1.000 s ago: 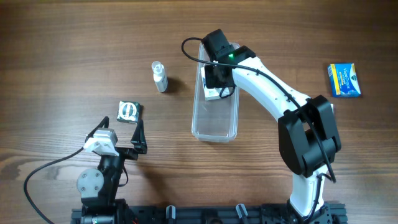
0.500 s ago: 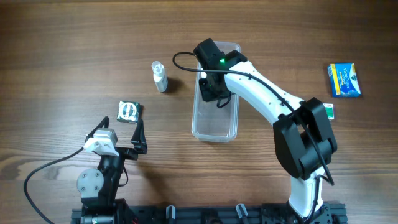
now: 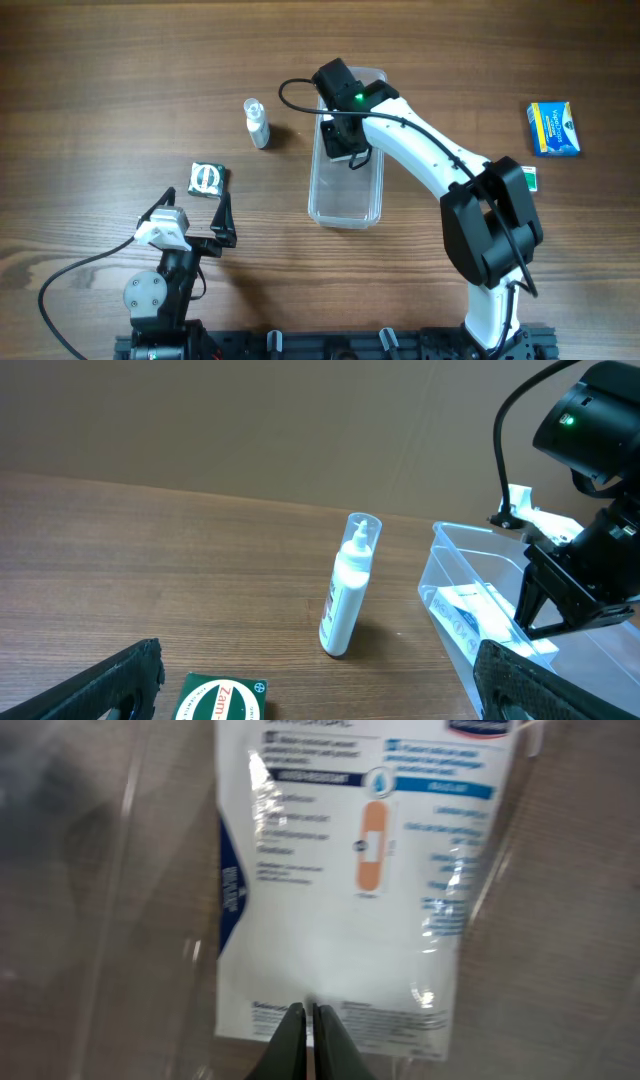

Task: Pack container
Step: 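Carry the Hansaplast box over the clear container and lower it in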

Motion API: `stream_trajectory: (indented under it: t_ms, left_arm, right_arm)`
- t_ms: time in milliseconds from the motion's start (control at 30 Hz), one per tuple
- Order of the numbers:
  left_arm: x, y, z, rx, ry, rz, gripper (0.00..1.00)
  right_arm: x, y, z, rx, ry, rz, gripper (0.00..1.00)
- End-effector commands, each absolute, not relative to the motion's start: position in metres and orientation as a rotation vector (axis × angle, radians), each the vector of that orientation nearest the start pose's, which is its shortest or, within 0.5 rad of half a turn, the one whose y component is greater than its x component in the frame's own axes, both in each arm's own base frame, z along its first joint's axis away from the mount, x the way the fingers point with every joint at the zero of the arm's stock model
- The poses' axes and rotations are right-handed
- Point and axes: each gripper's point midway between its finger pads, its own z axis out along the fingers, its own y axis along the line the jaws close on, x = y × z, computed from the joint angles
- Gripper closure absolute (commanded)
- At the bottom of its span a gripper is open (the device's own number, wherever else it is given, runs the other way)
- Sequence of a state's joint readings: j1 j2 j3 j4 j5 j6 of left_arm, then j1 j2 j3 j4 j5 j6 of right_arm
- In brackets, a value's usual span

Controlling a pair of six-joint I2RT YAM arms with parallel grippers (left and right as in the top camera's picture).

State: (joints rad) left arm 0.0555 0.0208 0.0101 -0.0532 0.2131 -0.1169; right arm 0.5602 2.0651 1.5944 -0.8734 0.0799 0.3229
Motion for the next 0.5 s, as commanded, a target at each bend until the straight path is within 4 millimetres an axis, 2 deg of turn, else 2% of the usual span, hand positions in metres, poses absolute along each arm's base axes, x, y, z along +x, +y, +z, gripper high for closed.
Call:
stream_trajectory:
  t_ms: [0,133,200,400,467]
  left_arm:
    - [0.245,-0.020,0.158,0.016,1.646,-0.205,0.00]
    - [0.245,-0.020,0.158,0.016,1.645,-0.205,0.00]
    - [0.245,-0.020,0.158,0.016,1.646,-0.204,0.00]
    - [0.245,-0.020,0.158,0.016,1.646,-0.205,0.00]
    - [0.245,-0.020,0.158,0.016,1.645,-0.205,0.00]
  right_arm:
    - [0.398,0.217,0.046,-0.306,2.861,-0.020,0.96]
    - [0.393,0.223,0.030,-0.322,2.904,0.023,0.96]
    - [0.392,0.227,0.029,-0.325,2.908,0.056,0.96]
    - [0.386,0.256,0.033,-0.308,2.927,0.304,0.96]
    - [0.387,0.258,0.033,-0.266,2.930,0.323,0.96]
